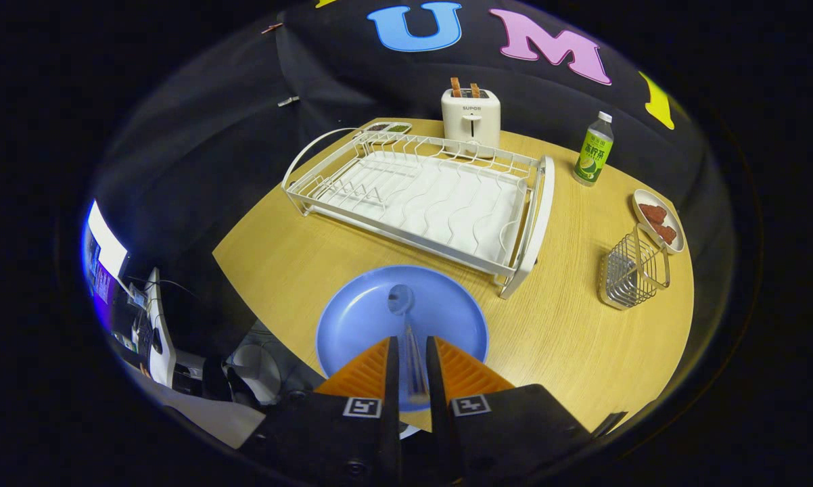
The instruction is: Take the plate from the dish rack, then take the spoon from the basket and place it into the plate.
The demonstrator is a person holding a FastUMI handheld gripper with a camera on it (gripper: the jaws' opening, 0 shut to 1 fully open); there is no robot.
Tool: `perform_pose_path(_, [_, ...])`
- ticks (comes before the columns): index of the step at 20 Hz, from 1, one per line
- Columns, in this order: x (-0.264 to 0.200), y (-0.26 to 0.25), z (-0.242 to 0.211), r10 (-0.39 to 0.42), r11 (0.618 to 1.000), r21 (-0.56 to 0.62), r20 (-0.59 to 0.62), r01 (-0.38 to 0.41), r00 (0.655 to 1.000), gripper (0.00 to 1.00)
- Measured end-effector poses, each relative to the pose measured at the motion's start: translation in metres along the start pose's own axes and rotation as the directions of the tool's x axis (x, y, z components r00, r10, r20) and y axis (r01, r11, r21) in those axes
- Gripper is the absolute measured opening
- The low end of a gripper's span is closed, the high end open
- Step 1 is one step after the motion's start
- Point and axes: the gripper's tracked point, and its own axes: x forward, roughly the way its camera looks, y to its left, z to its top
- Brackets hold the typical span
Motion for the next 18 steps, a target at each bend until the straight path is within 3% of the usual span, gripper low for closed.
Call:
perform_pose_path(5, [0.000,-0.001,0.002,-0.012,1.000,-0.022,0.009,0.013,1.000,0.85])
perform_pose_path(7, [-0.001,-0.001,0.002,-0.017,1.000,-0.025,0.012,0.017,1.000,0.98])
perform_pose_path(18, [-0.054,-0.005,0.066,-0.062,0.996,-0.043,0.199,0.072,0.978,0.99])
